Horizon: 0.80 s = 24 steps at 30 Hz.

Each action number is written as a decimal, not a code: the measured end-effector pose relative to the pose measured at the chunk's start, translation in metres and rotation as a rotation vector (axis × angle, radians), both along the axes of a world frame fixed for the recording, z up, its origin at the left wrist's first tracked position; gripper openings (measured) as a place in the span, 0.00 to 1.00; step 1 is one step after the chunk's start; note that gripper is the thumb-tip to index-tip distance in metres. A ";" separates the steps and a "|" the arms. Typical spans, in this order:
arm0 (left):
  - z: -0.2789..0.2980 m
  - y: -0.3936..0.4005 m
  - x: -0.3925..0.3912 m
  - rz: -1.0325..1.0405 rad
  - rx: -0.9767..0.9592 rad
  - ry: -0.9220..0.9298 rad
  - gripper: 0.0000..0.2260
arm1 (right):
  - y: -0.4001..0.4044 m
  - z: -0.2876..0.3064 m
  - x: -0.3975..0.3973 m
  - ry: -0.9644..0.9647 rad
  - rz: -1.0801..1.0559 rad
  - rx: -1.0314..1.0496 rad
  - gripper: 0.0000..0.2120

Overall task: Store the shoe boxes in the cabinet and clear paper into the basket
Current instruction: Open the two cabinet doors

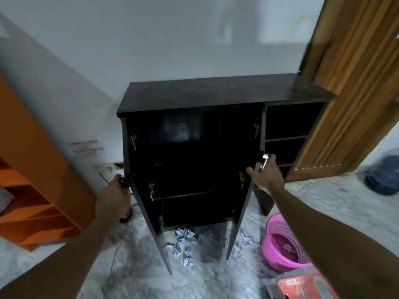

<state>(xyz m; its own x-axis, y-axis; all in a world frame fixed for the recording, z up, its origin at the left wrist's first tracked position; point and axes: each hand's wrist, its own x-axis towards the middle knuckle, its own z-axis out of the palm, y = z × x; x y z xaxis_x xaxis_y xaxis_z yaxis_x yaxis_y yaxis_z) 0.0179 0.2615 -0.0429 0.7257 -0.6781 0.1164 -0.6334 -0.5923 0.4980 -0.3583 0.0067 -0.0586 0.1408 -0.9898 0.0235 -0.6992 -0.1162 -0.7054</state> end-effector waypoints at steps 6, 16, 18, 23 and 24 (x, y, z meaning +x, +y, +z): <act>0.005 0.012 -0.002 0.055 -0.043 0.005 0.02 | 0.012 0.001 -0.024 -0.044 -0.271 -0.062 0.20; 0.030 0.008 -0.012 0.024 -0.631 -0.233 0.13 | 0.052 -0.012 -0.029 -0.032 -0.354 -0.495 0.27; 0.044 -0.002 -0.028 -0.138 -0.680 -0.325 0.13 | 0.053 -0.014 -0.027 -0.033 -0.276 -0.549 0.24; 0.054 -0.039 -0.096 -0.485 -0.575 -0.225 0.12 | 0.055 -0.026 -0.027 -0.061 -0.178 -0.535 0.22; 0.048 -0.046 -0.108 -0.530 -0.528 -0.180 0.12 | 0.057 -0.030 -0.030 -0.070 -0.164 -0.520 0.21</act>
